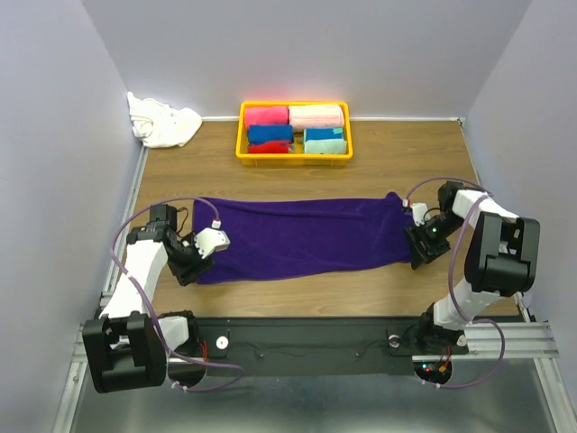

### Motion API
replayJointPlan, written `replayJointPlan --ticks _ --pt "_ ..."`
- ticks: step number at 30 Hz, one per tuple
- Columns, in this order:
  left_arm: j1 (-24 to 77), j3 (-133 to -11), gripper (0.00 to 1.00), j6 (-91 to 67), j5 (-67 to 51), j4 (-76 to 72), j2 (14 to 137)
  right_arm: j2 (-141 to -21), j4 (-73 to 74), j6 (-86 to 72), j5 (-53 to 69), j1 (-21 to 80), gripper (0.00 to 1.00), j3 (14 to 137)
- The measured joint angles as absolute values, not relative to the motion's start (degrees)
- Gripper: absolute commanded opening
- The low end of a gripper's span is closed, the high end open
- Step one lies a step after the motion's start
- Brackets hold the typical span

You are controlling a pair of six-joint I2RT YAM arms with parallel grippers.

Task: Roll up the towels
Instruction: Flatten the towel

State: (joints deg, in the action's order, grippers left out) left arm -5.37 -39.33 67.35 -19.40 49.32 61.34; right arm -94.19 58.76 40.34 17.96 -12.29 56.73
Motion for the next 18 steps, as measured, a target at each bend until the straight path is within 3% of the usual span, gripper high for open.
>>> replayJointPlan --ticks 11,18 --pt "-4.2 -39.4 0.66 75.0 -19.4 46.6 70.6 -98.6 58.6 35.6 19.8 -12.3 0.5 58.5" --pt "-1.2 -38.7 0.59 83.1 -18.5 45.9 72.4 -100.5 59.2 32.5 22.7 -12.3 0.56 60.0"
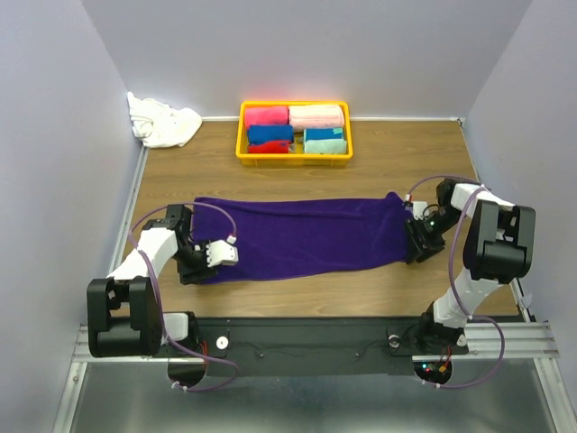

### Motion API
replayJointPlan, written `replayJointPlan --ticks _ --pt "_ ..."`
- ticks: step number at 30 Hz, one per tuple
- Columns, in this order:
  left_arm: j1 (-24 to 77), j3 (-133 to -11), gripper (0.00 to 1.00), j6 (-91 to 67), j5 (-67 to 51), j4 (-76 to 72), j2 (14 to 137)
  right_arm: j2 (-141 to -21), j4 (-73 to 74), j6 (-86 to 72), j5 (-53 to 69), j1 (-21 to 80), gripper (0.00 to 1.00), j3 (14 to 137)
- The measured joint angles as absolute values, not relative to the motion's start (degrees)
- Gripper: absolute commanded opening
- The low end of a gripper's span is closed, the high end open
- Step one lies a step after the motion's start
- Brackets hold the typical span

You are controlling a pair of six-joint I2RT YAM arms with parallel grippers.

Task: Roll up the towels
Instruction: Flatten the towel

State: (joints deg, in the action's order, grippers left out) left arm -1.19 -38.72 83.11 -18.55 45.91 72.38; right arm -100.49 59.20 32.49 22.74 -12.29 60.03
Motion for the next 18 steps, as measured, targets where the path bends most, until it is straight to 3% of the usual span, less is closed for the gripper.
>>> replayJointPlan --ticks 3,7,9,10,11,12,18 --pt "1.0 -36.7 0.55 85.1 -17.4 44.2 72.4 -101.9 60.0 31.0 23.5 -12.3 0.56 61.4" --pt "3.5 -34.7 0.34 86.1 -15.4 42.0 71.1 -103.0 60.4 29.6 24.3 -12.3 0.53 62.2" --pt "3.7 -34.1 0.25 86.1 -15.0 41.8 70.5 -103.6 60.5 29.0 24.7 -12.3 0.38 62.6" --pt "3.8 -34.0 0.14 86.0 -14.9 41.6 70.3 -104.0 60.4 28.7 25.1 -12.3 0.31 62.9" --pt "3.8 -34.0 0.09 85.9 -14.9 41.4 70.3 -104.3 60.1 28.4 25.5 -12.3 0.12 63.0" --pt "3.8 -34.0 0.05 85.8 -14.9 40.9 70.3 -104.8 59.7 28.0 25.8 -12.3 0.03 63.2" --pt "3.7 -34.1 0.0 82.7 -15.3 40.4 69.9 -105.7 58.0 26.4 26.8 -12.3 0.01 63.7"
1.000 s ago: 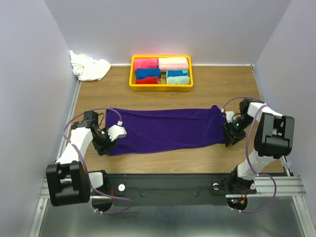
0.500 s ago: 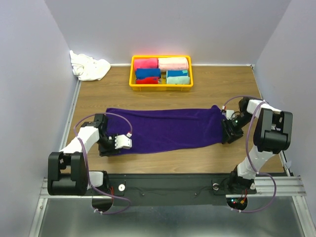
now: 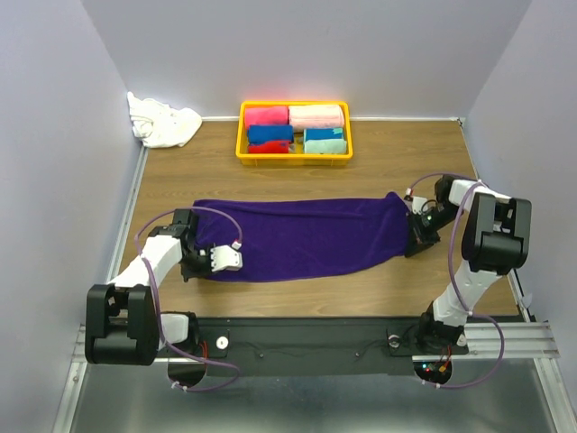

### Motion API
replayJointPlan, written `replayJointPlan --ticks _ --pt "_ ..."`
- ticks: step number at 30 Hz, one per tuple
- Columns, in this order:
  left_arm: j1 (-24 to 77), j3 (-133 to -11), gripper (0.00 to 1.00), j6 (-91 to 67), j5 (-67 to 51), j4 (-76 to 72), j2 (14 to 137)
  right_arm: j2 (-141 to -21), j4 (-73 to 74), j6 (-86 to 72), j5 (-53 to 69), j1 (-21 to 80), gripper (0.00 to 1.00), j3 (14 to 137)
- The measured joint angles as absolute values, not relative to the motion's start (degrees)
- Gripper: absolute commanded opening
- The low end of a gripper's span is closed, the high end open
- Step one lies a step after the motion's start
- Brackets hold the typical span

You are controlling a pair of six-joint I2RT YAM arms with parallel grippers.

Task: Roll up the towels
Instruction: Flatten the towel

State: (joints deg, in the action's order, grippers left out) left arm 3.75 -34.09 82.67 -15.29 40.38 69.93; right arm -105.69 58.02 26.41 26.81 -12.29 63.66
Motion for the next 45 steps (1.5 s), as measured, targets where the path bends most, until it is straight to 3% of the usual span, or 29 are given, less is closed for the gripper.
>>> replayJointPlan --ticks 10,19,28,33,38,45 --pt "2.4 -36.9 0.0 80.2 -19.4 39.0 68.0 -94.7 58.5 27.1 25.3 -16.9 0.0 67.6" --pt "-0.9 -46.8 0.0 75.5 -25.5 41.3 67.5 -92.8 63.4 30.2 27.4 -22.1 0.0 75.6" --pt "-6.1 -65.4 0.0 64.0 -34.9 41.5 65.9 -92.7 68.7 27.6 35.2 -27.1 0.01 96.6" --pt "-6.1 -71.2 0.0 53.3 -36.9 33.8 66.6 -97.2 68.7 22.9 39.5 -27.3 0.01 112.6" --pt "-6.1 -76.2 0.0 45.1 -37.5 25.1 73.2 -109.4 68.4 17.7 43.5 -27.1 0.01 128.6" --pt "-6.1 -81.8 0.0 41.9 -38.0 22.9 79.6 -115.6 69.5 16.3 45.5 -26.3 0.01 131.6"
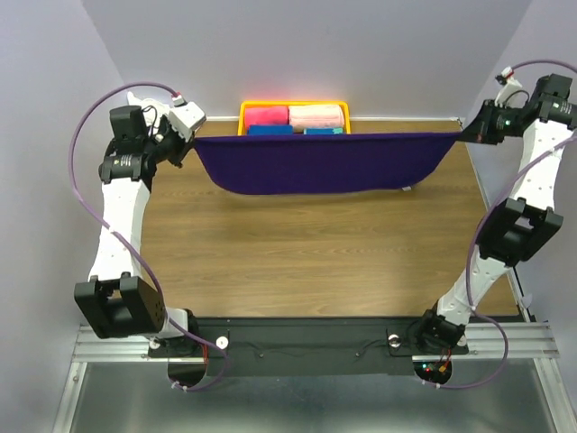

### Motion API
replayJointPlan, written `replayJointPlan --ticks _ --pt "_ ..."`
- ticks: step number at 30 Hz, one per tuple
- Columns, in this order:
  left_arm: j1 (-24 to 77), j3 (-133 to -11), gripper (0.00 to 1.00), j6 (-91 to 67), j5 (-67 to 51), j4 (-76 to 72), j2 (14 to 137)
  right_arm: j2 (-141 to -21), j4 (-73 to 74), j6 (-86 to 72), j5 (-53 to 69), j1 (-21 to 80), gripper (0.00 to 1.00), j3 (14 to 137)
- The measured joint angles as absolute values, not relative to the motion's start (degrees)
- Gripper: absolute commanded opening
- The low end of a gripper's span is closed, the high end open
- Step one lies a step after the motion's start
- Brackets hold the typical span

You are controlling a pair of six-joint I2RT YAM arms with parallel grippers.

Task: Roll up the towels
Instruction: Flatten the towel

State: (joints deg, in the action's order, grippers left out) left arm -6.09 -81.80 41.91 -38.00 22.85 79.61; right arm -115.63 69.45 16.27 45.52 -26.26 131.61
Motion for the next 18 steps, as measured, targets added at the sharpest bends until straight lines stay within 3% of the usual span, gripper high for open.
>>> replayJointPlan --ticks 4,10,18 --pt "-6.2 -79.2 0.0 47.2 -37.1 24.8 75.0 -107.5 69.2 21.5 44.9 -26.3 0.01 117.5" --pt "-6.5 -64.9 0.0 58.5 -35.0 30.2 61.9 -93.5 70.7 31.6 40.8 -26.3 0.01 96.9" --pt "-6.5 -46.0 0.0 75.6 -27.3 38.1 59.8 -90.0 70.9 46.0 31.4 -26.3 0.01 73.6"
